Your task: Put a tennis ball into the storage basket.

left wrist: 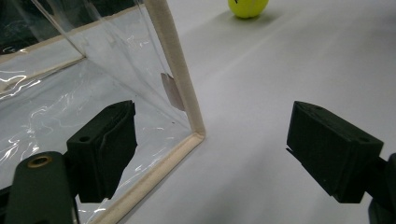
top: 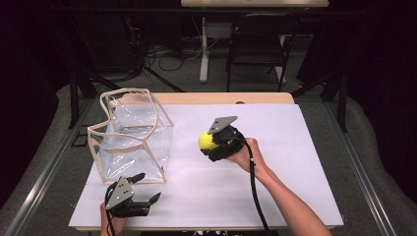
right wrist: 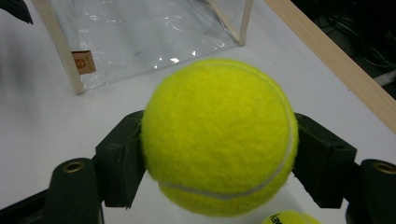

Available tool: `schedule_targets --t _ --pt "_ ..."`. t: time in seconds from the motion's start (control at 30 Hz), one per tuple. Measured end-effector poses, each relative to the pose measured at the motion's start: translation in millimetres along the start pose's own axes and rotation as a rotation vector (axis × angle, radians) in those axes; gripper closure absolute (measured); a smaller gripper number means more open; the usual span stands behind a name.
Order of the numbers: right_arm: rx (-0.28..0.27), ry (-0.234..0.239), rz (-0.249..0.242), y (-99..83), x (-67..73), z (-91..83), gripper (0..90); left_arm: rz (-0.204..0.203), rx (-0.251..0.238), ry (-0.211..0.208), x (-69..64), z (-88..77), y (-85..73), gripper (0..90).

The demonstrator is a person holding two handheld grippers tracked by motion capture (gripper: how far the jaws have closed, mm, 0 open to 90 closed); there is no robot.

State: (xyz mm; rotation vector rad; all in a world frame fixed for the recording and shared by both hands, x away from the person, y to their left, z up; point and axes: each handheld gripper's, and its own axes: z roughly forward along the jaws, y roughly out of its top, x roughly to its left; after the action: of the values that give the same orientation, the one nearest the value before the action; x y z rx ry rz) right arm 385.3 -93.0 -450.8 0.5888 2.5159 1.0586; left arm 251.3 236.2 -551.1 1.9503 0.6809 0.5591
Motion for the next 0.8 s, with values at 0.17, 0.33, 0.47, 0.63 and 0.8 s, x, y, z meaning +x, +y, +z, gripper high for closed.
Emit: schedule_targets --t 0.17,0.33,0.47,0.63,0.8 --pt "-0.004 0.002 -0.003 5.7 1.0 2.2 26.1 -0.001 -0.001 0.002 0.2 -0.2 -0.1 15.9" --pt "0.002 0.008 -0.015 10.2 1.7 5.0 26.1 -0.003 -0.001 0.0 0.2 -0.3 -0.2 15.9" --pt "0.005 0.014 -0.018 13.6 2.1 8.6 26.1 -0.001 0.001 -0.004 -0.1 -0.2 -0.1 15.9" --pt "0.009 0.015 -0.017 16.6 0.9 12.6 26.1 0.0 0.004 -0.01 -0.2 0.2 -0.1 15.9" --pt "0.009 0.021 -0.021 20.3 -0.4 14.6 26.2 0.004 0.004 -0.01 -0.4 0.1 0.1 15.9"
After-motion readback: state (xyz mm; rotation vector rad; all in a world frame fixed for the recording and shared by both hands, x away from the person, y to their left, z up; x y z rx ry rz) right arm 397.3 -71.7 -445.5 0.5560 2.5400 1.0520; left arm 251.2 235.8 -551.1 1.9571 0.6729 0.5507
